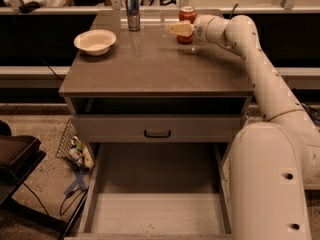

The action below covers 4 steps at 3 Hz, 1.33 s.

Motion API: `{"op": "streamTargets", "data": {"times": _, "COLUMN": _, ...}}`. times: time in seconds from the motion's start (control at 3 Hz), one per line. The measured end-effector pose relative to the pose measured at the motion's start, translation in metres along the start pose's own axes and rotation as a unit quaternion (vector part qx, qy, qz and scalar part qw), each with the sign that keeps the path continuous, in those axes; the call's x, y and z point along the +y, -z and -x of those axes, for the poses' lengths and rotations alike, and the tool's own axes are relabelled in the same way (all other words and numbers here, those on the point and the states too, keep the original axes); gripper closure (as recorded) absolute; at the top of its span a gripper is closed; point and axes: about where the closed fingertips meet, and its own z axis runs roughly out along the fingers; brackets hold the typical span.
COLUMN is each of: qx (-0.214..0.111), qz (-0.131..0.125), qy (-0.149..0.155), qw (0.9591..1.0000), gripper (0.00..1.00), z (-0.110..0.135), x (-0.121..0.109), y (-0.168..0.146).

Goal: Knock coke can over

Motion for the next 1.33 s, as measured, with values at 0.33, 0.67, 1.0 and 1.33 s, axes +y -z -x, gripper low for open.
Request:
{"op": "streamTargets", "data": {"times": 0.33, "qx": 0.001, "qz": 0.003, "qy": -0.001, "qw": 1.0000, "gripper": 0.47, "z": -0.002, "x": 0.003, "y": -0.003}}
{"op": "streamTargets", "data": {"times": 0.67, "qx": 0.002, "qz": 0.004, "qy": -0.001, "qw": 1.0000, "gripper": 0.69, "z": -0.003, "x": 0.005, "y": -0.005}}
{"op": "streamTargets", "data": {"times": 1.0, "qx": 0.002, "qz": 0.006, "qy": -0.002, "qw": 1.0000, "gripper": 0.93, "z": -0.004, "x": 0.007, "y": -0.008}}
{"op": "streamTargets", "data": {"times": 1.33, "qx": 0.033, "qz": 0.011, "qy": 0.018, "qw": 0.9992, "gripper": 1.00, "z": 0.001, "x": 0.016, "y": -0.006}}
